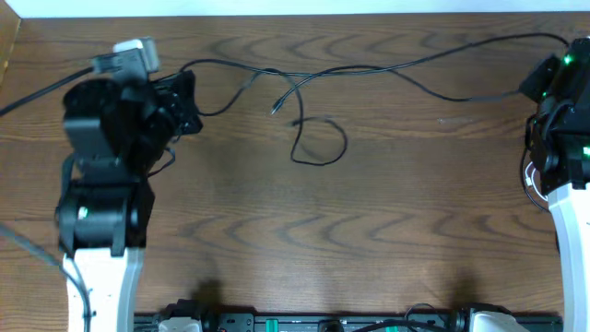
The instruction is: Untangle cables
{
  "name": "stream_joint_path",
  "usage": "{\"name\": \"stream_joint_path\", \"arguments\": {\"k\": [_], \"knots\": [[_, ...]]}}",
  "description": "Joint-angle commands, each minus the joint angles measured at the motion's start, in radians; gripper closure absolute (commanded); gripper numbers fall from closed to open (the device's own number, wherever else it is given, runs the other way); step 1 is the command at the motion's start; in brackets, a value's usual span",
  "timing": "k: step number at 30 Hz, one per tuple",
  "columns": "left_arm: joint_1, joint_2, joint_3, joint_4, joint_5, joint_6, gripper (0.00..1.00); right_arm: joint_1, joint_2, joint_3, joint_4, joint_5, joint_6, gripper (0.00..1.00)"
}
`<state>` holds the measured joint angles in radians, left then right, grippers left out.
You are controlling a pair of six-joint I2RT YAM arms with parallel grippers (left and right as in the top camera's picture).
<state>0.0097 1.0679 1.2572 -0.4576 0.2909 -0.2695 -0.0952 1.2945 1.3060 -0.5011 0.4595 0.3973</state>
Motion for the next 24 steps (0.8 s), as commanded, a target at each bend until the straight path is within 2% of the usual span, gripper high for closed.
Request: {"name": "stream_joint_path", "arguments": {"k": [1,3,7,9,12,14,16,17,18,21,24], "knots": [[0.007,-0.032,0.011,0.003,-0.101,-0.04,0.89,-0.016,0.008,0.007,-0.016,0.217,-0.01,0.99],[0.007,-0.032,0.011,0.001,-0.105,-0.04,0.89,-0.016,0.009,0.007,-0.035,0.249,-0.004,0.99],[0.007,-0.023,0.011,-0.035,-0.233,-0.047,0.89,-0.018,0.024,0.007,-0.1,0.454,0.051,0.99],[0.007,-0.023,0.011,-0.05,-0.307,-0.053,0.89,-0.029,0.034,0.007,-0.12,0.478,0.05,0.99],[0.007,-0.023,0.011,-0.096,-0.494,-0.161,0.89,-0.041,0.05,0.007,-0.165,0.478,0.051,0.99],[0.007,-0.023,0.011,-0.113,-0.5,-0.213,0.89,-0.042,0.062,0.007,-0.169,0.448,0.05,0.99],[0.006,-0.021,0.011,-0.113,-0.44,-0.215,0.89,-0.041,0.065,0.007,-0.161,0.354,0.043,0.98],[0.006,-0.016,0.011,-0.114,-0.391,-0.215,0.89,-0.041,0.064,0.007,-0.151,0.241,0.006,0.96],[0.007,-0.006,0.011,-0.12,-0.346,-0.215,0.89,-0.041,0.064,0.007,-0.133,0.033,-0.055,0.94],[0.006,0.013,0.011,-0.142,-0.298,-0.214,0.89,-0.041,0.065,0.007,-0.113,-0.252,-0.101,0.94],[0.006,0.034,0.011,-0.164,-0.202,-0.196,0.91,-0.041,0.065,0.007,-0.098,-0.423,-0.108,0.92]]}}
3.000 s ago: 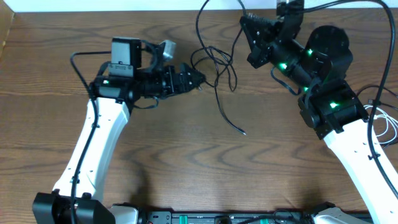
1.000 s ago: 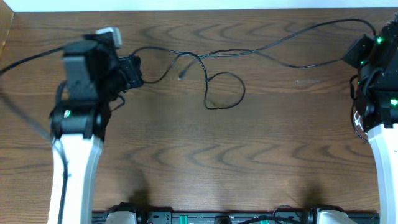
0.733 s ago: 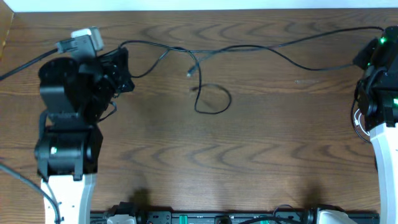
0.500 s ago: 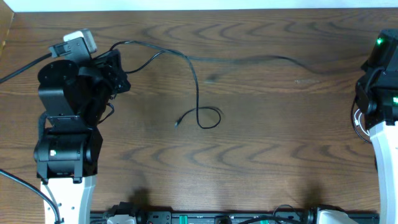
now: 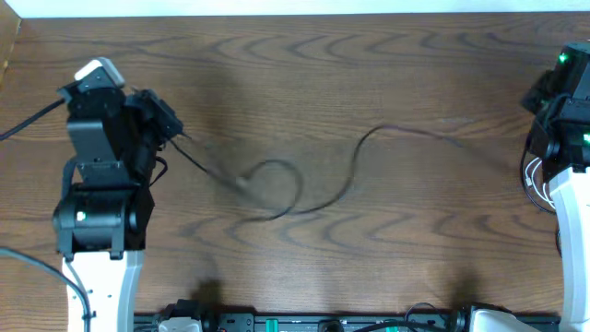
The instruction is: Untangle cables
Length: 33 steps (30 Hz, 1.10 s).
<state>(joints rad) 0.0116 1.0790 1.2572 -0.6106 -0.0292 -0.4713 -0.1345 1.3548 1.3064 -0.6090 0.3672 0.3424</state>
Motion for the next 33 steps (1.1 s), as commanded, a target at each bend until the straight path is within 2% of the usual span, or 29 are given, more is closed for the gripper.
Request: {"name": "stream_joint_path", "arguments": {"k": [1,2,3,5,6,7,8,10,12,14,17,20,23,25,28,30,33], "knots": [[0.004,0.034,0.011,-0.018,0.177,0.034,0.92,-0.002,0.005,0.006,0.012,-0.385,-0.053,0.91],[0.004,0.043,0.011,-0.024,0.218,0.043,0.92,-0.002,0.005,0.006,0.015,-0.441,-0.055,0.87],[0.004,0.053,0.01,-0.026,0.268,0.057,0.92,-0.001,0.005,0.006,0.015,-0.547,-0.08,0.76],[0.004,0.072,0.01,-0.024,0.36,0.083,0.92,-0.001,0.005,0.006,0.015,-0.715,-0.115,0.62],[0.004,0.078,0.01,-0.019,0.392,0.088,0.92,-0.001,0.005,0.006,0.015,-0.773,-0.129,0.59],[0.004,0.084,0.01,-0.008,0.436,0.105,0.92,0.0,0.005,0.006,0.014,-0.868,-0.157,0.49],[0.004,0.09,0.01,0.028,0.541,0.119,0.92,0.005,0.005,0.006,0.014,-0.925,-0.171,0.44],[0.004,0.091,0.01,0.097,0.681,0.119,0.92,0.016,0.005,0.006,0.006,-0.982,-0.201,0.39],[-0.003,0.091,0.01,0.222,0.84,0.054,0.92,0.034,0.005,0.006,-0.016,-0.987,-0.219,0.36],[-0.035,0.091,0.01,0.314,0.88,-0.009,0.92,0.046,0.009,0.006,-0.026,-0.978,-0.22,0.36],[-0.111,0.097,0.01,0.347,0.874,-0.016,0.92,0.057,0.014,0.006,-0.035,-0.958,-0.22,0.39],[-0.211,0.136,0.01,0.335,0.874,0.024,0.89,0.058,0.017,0.006,-0.052,-0.917,-0.22,0.42],[-0.309,0.209,0.01,0.285,0.836,0.064,0.89,0.058,0.018,0.006,-0.108,-0.77,-0.207,0.46],[-0.361,0.261,0.01,0.257,0.789,0.077,0.89,0.058,0.018,0.006,-0.163,-0.639,-0.178,0.45],[-0.442,0.352,0.01,0.235,0.695,0.108,0.89,0.058,0.018,0.006,-0.236,-0.526,-0.171,0.43],[-0.523,0.441,0.01,0.196,0.531,0.117,0.89,0.058,0.018,0.006,-0.257,-0.516,-0.172,0.4],[-0.592,0.508,0.01,0.157,0.371,0.12,0.92,0.058,0.018,0.006,-0.257,-0.516,-0.172,0.39]]}}
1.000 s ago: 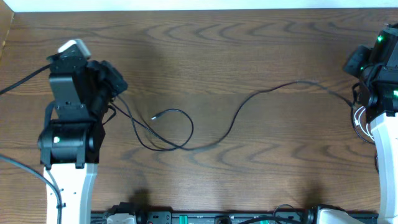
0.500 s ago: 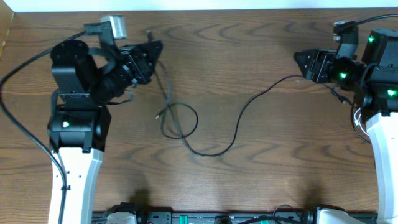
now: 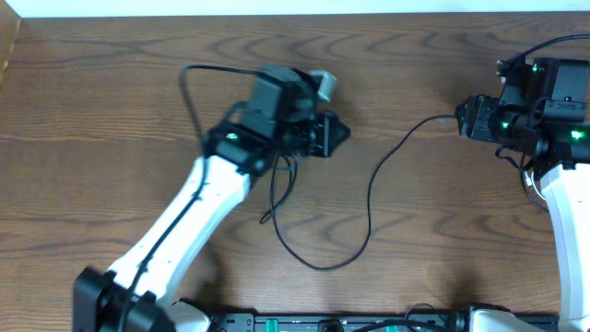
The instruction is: Untangle cables
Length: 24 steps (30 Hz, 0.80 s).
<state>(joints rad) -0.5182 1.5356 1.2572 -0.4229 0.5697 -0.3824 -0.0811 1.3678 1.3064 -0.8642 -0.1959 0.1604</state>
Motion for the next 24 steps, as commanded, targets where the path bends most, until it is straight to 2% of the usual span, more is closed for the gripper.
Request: {"name": "stream_joint_path", "arguments": {"k": [1,7,11,12,13,14,15,17,19,24], "knots": [[-0.082,0.066,0.01,-0.042,-0.269,0.031,0.92,0.004,0.005,0.006,-0.003,0.047,0.01,0.39],[-0.208,0.092,0.01,-0.086,-0.46,0.058,0.92,0.004,0.005,0.006,-0.006,0.047,0.01,0.38],[-0.24,0.092,0.01,-0.134,-0.504,0.116,0.92,0.004,0.005,0.006,-0.016,0.047,0.01,0.37],[-0.24,0.09,0.01,-0.147,-0.528,0.126,0.87,0.004,0.005,0.006,-0.016,0.046,0.01,0.37],[-0.236,0.089,0.01,-0.163,-0.567,0.128,0.74,0.004,0.005,0.006,-0.016,0.039,0.01,0.36],[-0.229,0.083,0.011,-0.181,-0.605,0.128,0.54,0.005,0.005,0.006,-0.016,0.027,0.01,0.36],[-0.221,0.074,0.013,-0.2,-0.624,0.128,0.43,0.005,0.005,0.006,-0.016,0.015,0.01,0.36],[-0.192,0.045,0.018,-0.238,-0.634,0.128,0.3,0.005,0.005,0.006,-0.016,-0.026,0.01,0.35],[-0.137,-0.015,0.019,-0.283,-0.634,0.127,0.22,0.022,0.007,0.006,-0.017,-0.058,0.01,0.33],[-0.006,-0.159,0.019,-0.357,-0.631,0.127,0.17,0.108,0.014,0.006,-0.018,-0.066,0.01,0.27]]}}
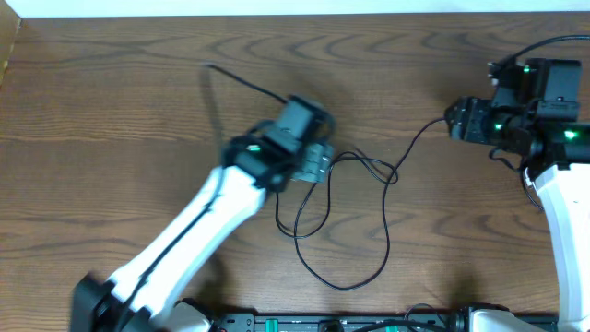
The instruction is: Untangle cables
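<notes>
A thin black cable (pixel 385 242) lies across the middle of the wooden table. It makes a small kink at mid-table and a big loop toward the front edge. My right gripper (pixel 454 121) at the right side is shut on one end, and the cable runs down-left from it. My left gripper (pixel 320 166), blurred and pointing down at the table's centre, is shut on the cable where two strands meet. From there one strand runs right to the kink and another drops into the loop.
The left arm reaches diagonally from the front left to the centre, trailing its own dark lead (pixel 241 83) behind it. The table's back edge (pixel 277 13) meets a white wall. A dark rail (pixel 323 323) lines the front.
My left gripper has moved down and slightly right and now points at the table. The cable has gained a small kink at mid-table. The right gripper has barely moved.
First the cables lay strung along the back of the table with both grippers at the far sides. Then the cable had been dragged to the middle. Later the left arm was at the centre and the right gripper held an end, as both do now.
</notes>
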{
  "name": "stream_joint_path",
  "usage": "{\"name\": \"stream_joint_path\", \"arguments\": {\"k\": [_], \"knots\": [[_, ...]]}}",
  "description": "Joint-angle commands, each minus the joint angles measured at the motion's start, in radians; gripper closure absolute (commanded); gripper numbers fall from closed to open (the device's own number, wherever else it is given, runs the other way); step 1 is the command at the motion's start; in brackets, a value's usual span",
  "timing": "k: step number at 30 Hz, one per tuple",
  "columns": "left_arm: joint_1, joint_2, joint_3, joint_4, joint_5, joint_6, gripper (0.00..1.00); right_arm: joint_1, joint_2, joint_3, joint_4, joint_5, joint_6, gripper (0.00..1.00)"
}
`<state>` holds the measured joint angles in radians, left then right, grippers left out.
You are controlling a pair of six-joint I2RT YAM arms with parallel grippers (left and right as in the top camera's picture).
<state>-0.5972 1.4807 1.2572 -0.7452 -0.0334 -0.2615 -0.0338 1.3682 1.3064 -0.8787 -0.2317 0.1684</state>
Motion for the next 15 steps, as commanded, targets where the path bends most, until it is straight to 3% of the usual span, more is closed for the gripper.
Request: {"name": "stream_joint_path", "arguments": {"k": [1,6,9,12,15], "knots": [[0.102,-0.131,0.019,-0.048,-0.027,0.005,0.17,0.087,0.019,0.006,-0.004,-0.03,0.002,0.27],[0.301,-0.249,0.019,-0.138,0.04,-0.058,0.14,0.213,0.072,0.006,-0.008,-0.03,0.003,0.23],[0.411,-0.27,0.019,-0.193,0.126,-0.058,0.14,0.283,0.144,0.006,-0.02,-0.033,-0.001,0.16],[0.494,-0.265,0.016,-0.253,0.138,-0.058,0.14,0.35,0.228,0.006,-0.04,-0.037,0.001,0.16],[0.55,-0.254,0.01,-0.274,0.138,-0.058,0.14,0.433,0.312,0.006,-0.033,-0.067,0.164,0.18]]}}
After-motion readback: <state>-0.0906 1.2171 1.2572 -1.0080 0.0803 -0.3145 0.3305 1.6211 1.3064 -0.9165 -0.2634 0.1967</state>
